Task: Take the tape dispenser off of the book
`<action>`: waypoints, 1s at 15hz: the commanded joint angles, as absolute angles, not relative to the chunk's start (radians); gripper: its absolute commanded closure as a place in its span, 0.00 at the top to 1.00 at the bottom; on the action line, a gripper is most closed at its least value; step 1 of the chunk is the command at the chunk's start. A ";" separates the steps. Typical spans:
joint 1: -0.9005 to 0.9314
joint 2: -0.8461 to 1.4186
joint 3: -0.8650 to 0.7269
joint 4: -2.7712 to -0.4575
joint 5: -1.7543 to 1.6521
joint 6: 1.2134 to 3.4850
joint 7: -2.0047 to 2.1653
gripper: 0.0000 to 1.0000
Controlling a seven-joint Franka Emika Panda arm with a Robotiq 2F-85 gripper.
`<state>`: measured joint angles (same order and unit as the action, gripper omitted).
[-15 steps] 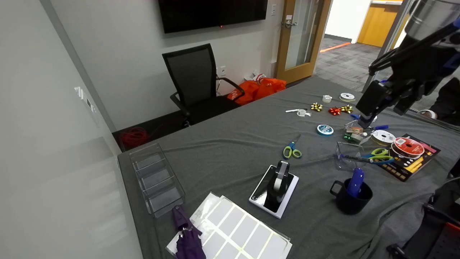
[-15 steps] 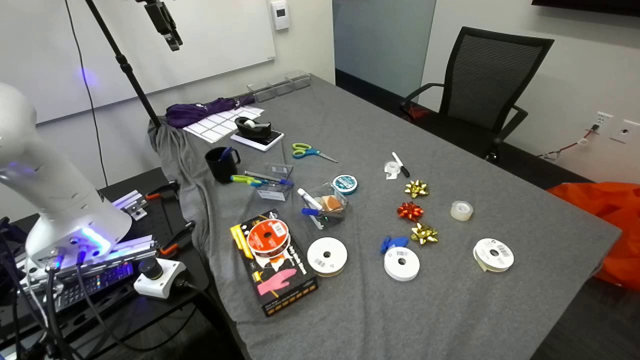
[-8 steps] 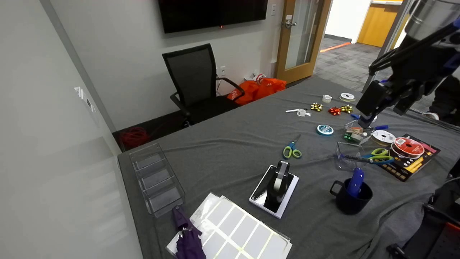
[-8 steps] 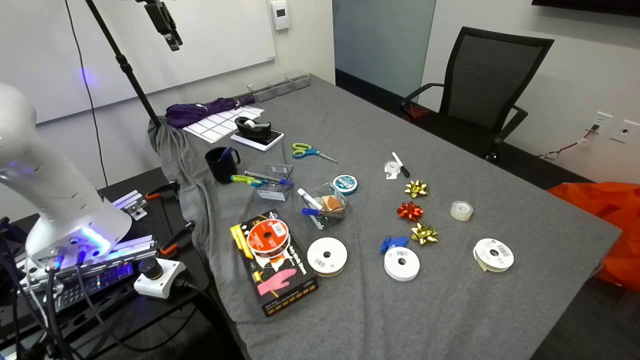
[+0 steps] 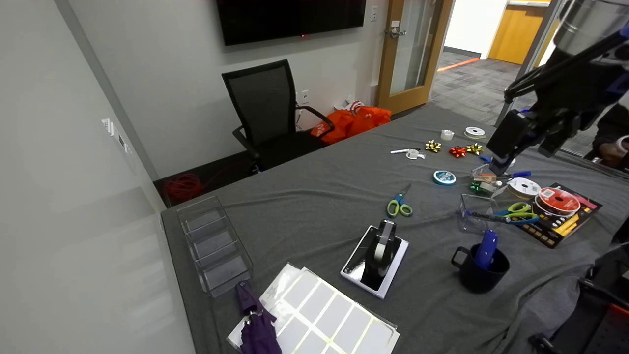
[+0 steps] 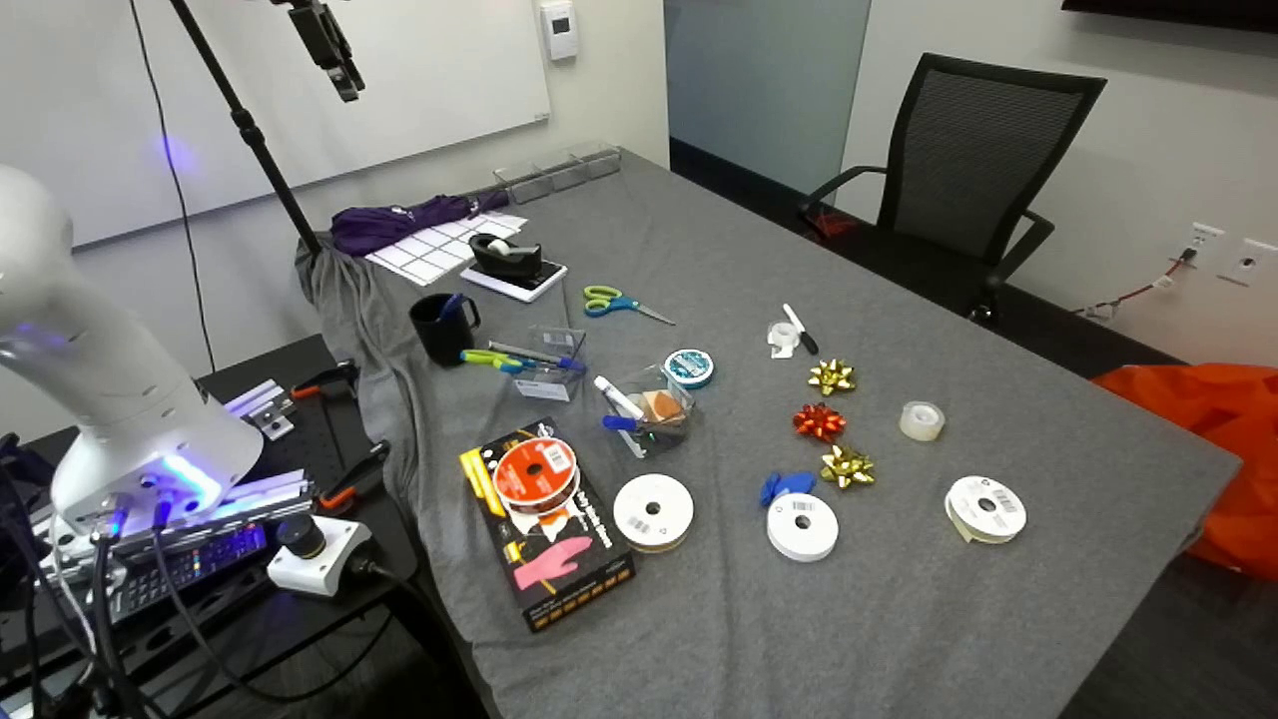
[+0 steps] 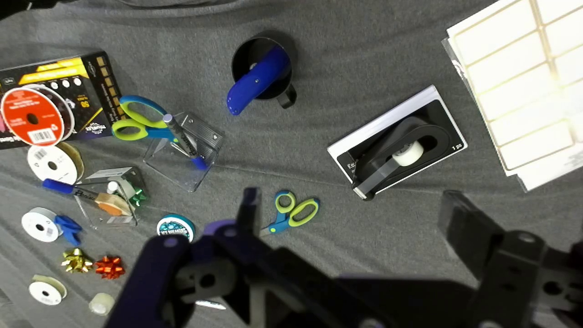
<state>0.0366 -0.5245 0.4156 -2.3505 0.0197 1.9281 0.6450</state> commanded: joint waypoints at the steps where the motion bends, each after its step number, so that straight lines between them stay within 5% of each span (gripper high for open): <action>1: 0.068 -0.517 0.389 -2.348 0.003 1.926 0.659 1.00; 15: 0.061 -0.514 0.390 -2.343 0.012 1.911 0.688 1.00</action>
<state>0.0366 -0.5245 0.4156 -2.3505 0.0197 1.9281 0.6450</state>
